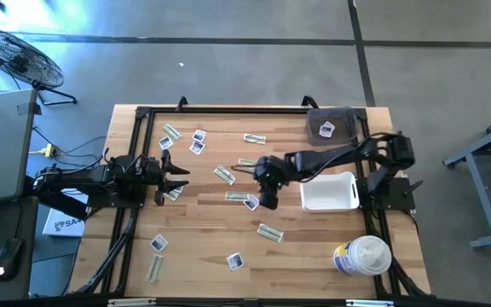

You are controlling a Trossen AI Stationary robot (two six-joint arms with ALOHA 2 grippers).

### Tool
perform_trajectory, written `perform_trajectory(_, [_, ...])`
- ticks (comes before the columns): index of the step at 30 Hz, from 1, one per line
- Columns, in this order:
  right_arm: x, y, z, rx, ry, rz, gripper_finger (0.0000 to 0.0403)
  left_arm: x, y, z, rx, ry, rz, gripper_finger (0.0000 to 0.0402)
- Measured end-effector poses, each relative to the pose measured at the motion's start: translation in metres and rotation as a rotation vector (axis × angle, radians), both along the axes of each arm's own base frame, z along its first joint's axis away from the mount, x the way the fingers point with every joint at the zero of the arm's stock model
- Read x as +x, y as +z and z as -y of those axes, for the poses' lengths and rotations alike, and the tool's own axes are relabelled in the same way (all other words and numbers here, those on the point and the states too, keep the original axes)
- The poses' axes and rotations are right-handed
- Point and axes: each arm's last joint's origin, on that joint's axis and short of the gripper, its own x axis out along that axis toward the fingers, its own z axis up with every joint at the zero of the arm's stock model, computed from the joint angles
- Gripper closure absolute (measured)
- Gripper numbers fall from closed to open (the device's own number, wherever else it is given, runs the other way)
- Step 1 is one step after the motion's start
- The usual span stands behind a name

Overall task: Pick & Place First Aid Supplies
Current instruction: Put the alcohol pad into the black bin

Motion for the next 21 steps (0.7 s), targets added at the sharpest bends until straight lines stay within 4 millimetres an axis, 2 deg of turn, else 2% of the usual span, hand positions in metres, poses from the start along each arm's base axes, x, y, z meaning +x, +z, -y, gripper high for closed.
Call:
perform_trajectory(7, [0.018, -0.017, -0.023, -0.034, 0.024, -0.093, 0.0285, 0.0, 0.0, 0.0, 0.0, 0.0, 0.0, 0.0246])
perform_trajectory(11, [0.017, -0.028, -0.022, -0.036, -0.021, -0.148, 0.0285, 0.0, 0.0, 0.0, 0.0, 0.0, 0.0, 0.0246])
perform_trajectory(15, [0.019, -0.036, -0.023, -0.051, 0.01, -0.15, 0.0285, 0.0, 0.0, 0.0, 0.0, 0.0, 0.0, 0.0246])
perform_trajectory(21, [0.023, -0.038, -0.024, -0.046, 0.044, -0.122, 0.0285, 0.0, 0.0, 0.0, 0.0, 0.0, 0.0, 0.0246])
